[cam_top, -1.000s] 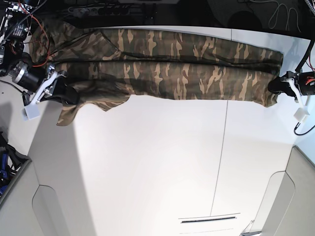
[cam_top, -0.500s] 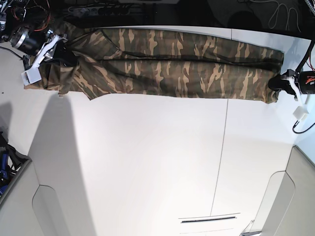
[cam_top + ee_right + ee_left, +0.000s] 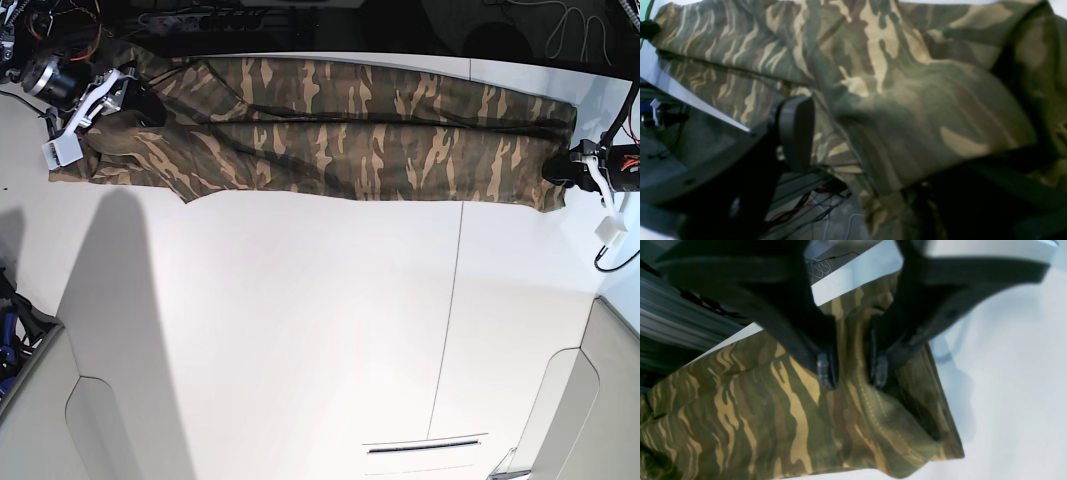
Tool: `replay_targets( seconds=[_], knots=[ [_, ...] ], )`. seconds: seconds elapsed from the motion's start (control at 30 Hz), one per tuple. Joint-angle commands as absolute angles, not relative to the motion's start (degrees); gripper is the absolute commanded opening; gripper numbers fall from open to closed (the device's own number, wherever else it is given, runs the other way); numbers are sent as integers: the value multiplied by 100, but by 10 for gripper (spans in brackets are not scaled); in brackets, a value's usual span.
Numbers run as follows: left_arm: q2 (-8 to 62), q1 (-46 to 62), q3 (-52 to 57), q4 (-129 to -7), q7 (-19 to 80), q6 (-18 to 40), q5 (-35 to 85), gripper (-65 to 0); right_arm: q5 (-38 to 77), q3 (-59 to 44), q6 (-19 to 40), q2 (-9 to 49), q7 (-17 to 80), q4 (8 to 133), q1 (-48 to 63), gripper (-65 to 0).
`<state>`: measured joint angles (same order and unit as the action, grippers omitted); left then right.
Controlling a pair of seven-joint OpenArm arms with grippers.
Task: Fold the T-shirt properly
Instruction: 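Regrasp the folded strip's ends with both grippers and straighten it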
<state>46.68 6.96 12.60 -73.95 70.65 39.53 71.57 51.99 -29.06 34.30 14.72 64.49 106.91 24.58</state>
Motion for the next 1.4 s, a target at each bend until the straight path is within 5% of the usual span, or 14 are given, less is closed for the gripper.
replay_targets(
  seconds=[0.0,0.1,0.4,0.47,0.57,1.1,1.23,1.37],
  knots=[
    [4847,622,1319,-7472,6960,4000,7244,-401,5297,-3024,3428,1535,6298,10827,2445,-265],
    [4845,622,1319,-7472,6960,4000,7244,-316,5297,-3317,3428,1520,6300,10947,2445,-265],
    [4845,622,1319,-7472,6934,4000,7238,-315,5400,-4611,3365,1354,6302,11819,2445,-272],
    [4845,622,1319,-7472,6875,4000,7172,-315,5470,-4753,3365,1345,6302,11942,2447,-383],
    [4845,622,1321,-7472,6737,4000,6934,-315,5555,-4740,3369,1337,6302,11952,2447,-650],
    [4842,624,1319,-7402,6595,4000,6488,-314,4622,-3472,3389,1420,5260,9579,2368,-650],
    [4842,624,1319,-7360,6578,4000,6484,-237,4536,-3393,3391,1431,5249,8901,2073,-650],
    [4845,624,1319,-7336,6556,4000,6484,-235,4515,-3393,3391,1433,5251,8493,1743,-650]
  ],
)
